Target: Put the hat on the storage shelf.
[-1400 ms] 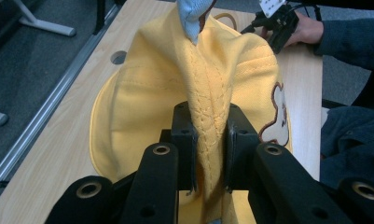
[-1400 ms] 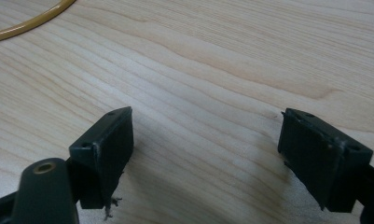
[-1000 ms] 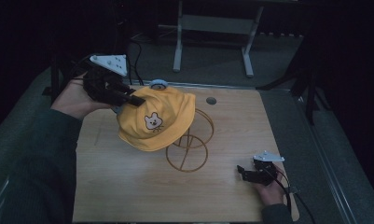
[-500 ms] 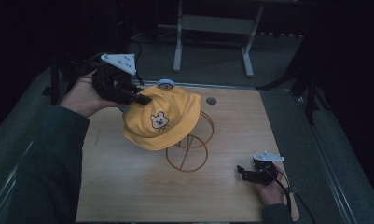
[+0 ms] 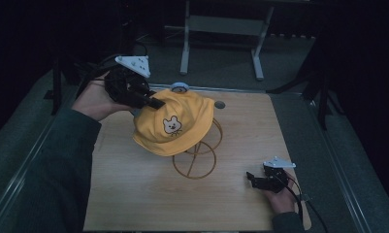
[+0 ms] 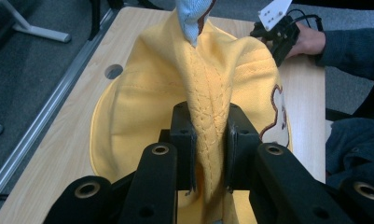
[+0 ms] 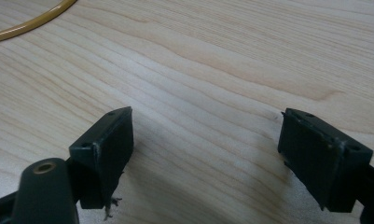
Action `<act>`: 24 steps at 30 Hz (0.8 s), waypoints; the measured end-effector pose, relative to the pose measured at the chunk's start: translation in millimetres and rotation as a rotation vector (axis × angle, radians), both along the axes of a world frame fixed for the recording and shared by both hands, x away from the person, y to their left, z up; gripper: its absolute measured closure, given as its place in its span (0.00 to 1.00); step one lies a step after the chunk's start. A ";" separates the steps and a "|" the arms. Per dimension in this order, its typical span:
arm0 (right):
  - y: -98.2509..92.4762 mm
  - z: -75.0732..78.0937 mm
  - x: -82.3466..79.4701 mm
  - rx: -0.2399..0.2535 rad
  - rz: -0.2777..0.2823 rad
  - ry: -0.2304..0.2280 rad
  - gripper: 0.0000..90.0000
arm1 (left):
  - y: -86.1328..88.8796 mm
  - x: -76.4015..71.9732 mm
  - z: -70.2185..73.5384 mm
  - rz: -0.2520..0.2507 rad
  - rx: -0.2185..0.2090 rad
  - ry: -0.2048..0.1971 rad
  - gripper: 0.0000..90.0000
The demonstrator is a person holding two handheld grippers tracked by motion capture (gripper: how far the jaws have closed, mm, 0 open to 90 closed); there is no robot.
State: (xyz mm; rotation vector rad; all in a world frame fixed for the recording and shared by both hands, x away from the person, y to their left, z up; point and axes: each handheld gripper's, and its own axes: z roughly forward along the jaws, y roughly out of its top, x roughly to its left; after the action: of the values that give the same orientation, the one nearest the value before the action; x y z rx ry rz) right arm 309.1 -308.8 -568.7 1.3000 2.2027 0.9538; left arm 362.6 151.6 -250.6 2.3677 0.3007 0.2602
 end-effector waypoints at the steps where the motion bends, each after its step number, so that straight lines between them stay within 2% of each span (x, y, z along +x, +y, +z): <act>1: 0.1 0.0 0.0 0.001 0.000 0.000 0.20 | -1.6 0.4 0.1 -0.001 -0.001 -0.001 0.85; 5: 0.1 0.0 0.0 0.000 0.000 0.000 0.20 | -8.8 1.7 -0.9 -0.006 -0.008 0.002 0.85; 24: 0.2 -0.1 0.2 0.000 0.001 0.000 0.20 | -35.2 11.0 -6.8 -0.023 0.042 0.008 0.85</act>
State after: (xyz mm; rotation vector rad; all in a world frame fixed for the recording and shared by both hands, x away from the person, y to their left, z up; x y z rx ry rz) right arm 309.3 -308.6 -568.8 1.2986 2.2035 0.9544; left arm 373.6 116.4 -257.3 2.4125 0.2739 0.2482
